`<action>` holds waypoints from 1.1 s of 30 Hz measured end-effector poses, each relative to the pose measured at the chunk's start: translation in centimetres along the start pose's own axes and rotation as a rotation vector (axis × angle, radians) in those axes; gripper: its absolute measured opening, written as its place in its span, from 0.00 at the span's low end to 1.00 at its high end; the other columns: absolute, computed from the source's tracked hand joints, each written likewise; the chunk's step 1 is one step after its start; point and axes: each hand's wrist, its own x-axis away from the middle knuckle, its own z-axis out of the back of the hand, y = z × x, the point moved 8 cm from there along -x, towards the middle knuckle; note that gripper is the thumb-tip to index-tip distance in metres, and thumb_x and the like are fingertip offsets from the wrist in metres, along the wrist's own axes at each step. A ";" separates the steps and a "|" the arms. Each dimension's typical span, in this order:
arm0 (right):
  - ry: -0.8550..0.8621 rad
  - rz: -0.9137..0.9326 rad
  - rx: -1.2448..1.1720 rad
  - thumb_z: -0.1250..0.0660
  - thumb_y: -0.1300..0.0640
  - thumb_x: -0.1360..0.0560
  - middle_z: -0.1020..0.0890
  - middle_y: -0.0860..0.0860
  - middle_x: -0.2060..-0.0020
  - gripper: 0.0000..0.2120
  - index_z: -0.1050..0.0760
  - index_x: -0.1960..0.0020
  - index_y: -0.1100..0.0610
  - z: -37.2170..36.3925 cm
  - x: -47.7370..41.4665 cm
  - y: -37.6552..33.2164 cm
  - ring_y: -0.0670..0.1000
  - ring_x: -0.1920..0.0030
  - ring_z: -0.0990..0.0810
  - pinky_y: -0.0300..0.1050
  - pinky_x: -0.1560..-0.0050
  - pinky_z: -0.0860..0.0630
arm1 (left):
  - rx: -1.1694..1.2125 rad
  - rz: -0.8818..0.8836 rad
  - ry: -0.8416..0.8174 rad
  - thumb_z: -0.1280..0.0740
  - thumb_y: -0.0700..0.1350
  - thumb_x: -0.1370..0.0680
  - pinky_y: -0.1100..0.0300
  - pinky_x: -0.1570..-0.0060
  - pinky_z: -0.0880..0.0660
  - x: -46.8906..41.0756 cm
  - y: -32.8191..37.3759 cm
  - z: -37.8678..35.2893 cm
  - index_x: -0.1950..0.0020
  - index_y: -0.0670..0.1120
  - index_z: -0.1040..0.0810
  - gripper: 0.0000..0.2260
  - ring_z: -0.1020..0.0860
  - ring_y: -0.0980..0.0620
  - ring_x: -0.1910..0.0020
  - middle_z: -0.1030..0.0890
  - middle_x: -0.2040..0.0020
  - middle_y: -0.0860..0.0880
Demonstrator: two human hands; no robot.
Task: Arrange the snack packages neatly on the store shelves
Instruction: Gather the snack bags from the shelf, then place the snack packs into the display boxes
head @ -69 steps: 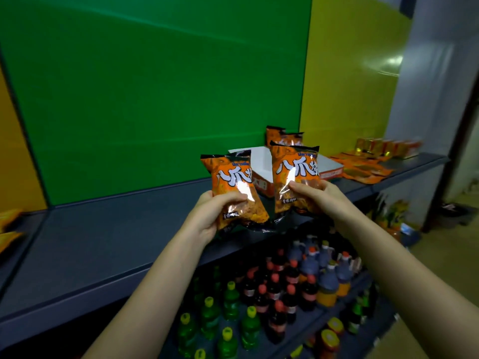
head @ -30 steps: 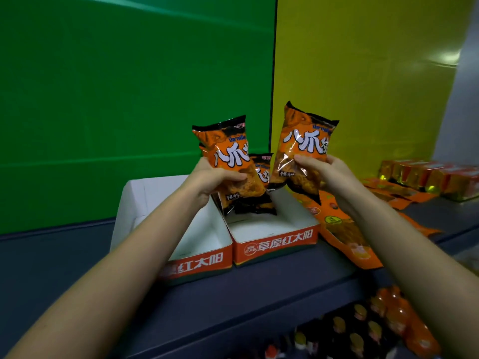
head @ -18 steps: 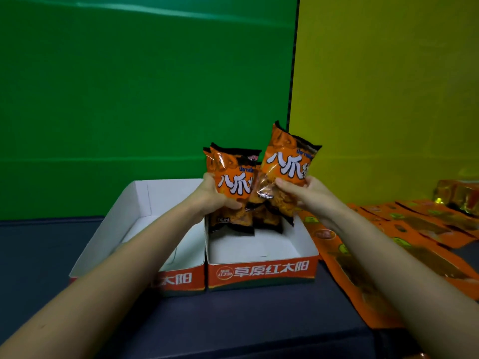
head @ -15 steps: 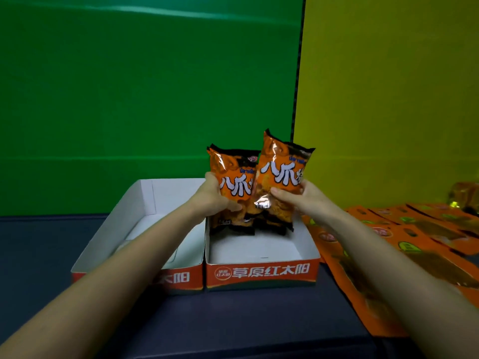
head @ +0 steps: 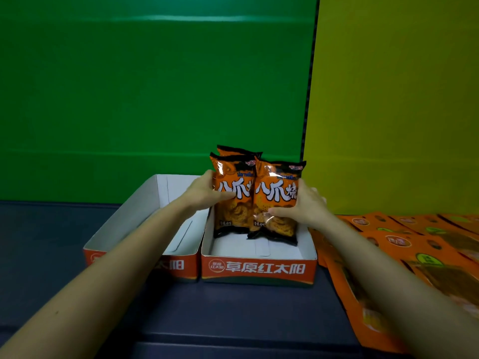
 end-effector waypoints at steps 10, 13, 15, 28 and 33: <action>0.157 -0.031 -0.140 0.27 0.40 0.35 0.47 0.57 0.24 0.54 0.55 0.23 0.61 2.4 0.6 0.4 0.58 0.24 0.48 0.54 0.26 0.47 | -0.200 -0.082 0.177 0.30 0.45 0.26 0.57 0.45 0.31 1.1 0.8 1.3 0.33 0.40 0.34 0.25 0.28 0.48 0.42 0.27 0.36 0.44; 0.302 0.043 -0.099 0.29 0.43 0.31 0.48 0.56 0.23 0.49 0.54 0.23 0.61 4.9 0.8 -0.9 0.58 0.24 0.49 0.52 0.26 0.48 | -0.343 -0.136 0.271 0.31 0.48 0.26 0.53 0.44 0.29 1.7 1.1 2.9 0.33 0.39 0.33 0.25 0.27 0.45 0.39 0.27 0.36 0.43; 0.400 0.158 -0.079 0.30 0.46 0.29 0.42 0.55 0.25 0.41 0.46 0.25 0.59 6.2 1.3 -2.8 0.56 0.26 0.44 0.51 0.27 0.44 | -0.425 -0.176 0.321 0.32 0.49 0.25 0.54 0.46 0.28 2.3 1.1 4.0 0.35 0.40 0.31 0.23 0.26 0.46 0.41 0.25 0.38 0.44; -0.088 0.666 0.023 0.36 0.50 0.26 0.19 0.46 0.46 0.15 0.25 0.40 0.50 -4.9 6.6 -23.3 0.50 0.44 0.22 0.50 0.44 0.25 | -0.900 -0.074 0.546 0.40 0.49 0.22 0.56 0.57 0.29 13.0 -6.6 18.1 0.47 0.45 0.23 0.11 0.22 0.43 0.49 0.19 0.47 0.47; -0.186 0.743 -0.017 0.36 0.49 0.25 0.19 0.45 0.45 0.15 0.25 0.40 0.50 -10.5 10.8 -33.1 0.49 0.43 0.22 0.47 0.43 0.25 | -0.970 0.041 0.547 0.41 0.51 0.21 0.58 0.60 0.34 19.8 -12.5 26.1 0.50 0.45 0.24 0.11 0.23 0.44 0.48 0.19 0.48 0.47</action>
